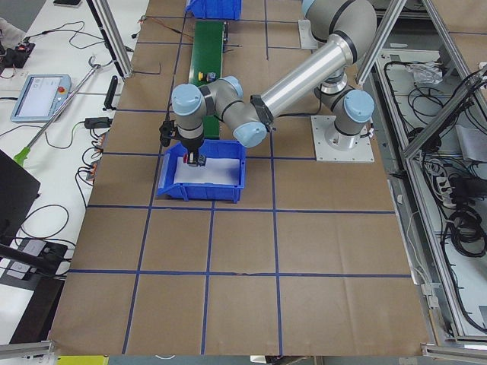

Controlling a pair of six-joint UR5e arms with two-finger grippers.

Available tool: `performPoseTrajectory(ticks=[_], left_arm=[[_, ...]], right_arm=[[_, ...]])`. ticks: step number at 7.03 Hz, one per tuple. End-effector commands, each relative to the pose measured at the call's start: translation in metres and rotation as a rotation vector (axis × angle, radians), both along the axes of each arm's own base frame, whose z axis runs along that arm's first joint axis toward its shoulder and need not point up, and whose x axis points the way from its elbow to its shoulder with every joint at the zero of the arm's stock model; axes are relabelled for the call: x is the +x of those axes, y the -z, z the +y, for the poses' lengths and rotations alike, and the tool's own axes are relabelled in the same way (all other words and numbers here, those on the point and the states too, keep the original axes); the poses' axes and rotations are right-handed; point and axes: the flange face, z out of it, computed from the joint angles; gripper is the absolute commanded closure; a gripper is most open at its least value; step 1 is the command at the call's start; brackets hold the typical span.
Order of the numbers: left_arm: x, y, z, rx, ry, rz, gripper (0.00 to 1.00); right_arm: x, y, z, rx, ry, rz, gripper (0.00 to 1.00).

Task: Transport two buttons from left to right
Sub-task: 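Lift the red button and carry it onto the conveyor belt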

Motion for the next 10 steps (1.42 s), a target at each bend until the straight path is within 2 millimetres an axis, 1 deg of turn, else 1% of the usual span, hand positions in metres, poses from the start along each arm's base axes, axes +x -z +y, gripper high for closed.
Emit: performPoseTrajectory(ticks=[1,2,4,5,7,8,9,10], left_arm=[[-0.025,-0.051,0.006,0.011,0.002,0.013,0.87],[-0.065,-0.065,0.001,-0.003,0.016,-0.002,0.87],[-0.162,-0.074,-0.012,-0.008,-0.036,-0.005,0.87],[-0.197,-0.073,-0.013,-0.013,-0.028,-0.006,0.87],[-0.212,-0.062,-0.015,0.010,-0.086,-0.004,0.87],[-0.234,-0.057,-0.015,0.020,-0.076,-0.007,0.87],[-0.253,-0.053,-0.014,0.031,-0.102,-0.022,0.87],[-0.273,-0.045,-0.010,0.048,-0.117,-0.027,0.87]], right_arm=[[0.000,0.001,0.000,0.001,0.000,0.002,0.00],[0.000,0.000,-0.001,-0.002,0.000,0.000,0.00],[0.000,0.002,0.000,0.004,0.000,0.002,0.00],[0.000,0.003,0.000,0.004,0.000,0.002,0.00],[0.000,0.005,0.000,0.012,0.000,0.003,0.00],[0.000,0.004,0.000,0.009,0.000,0.002,0.00],[0.000,0.004,0.000,0.007,0.000,0.001,0.00],[0.000,0.003,0.000,0.006,0.000,0.001,0.00]])
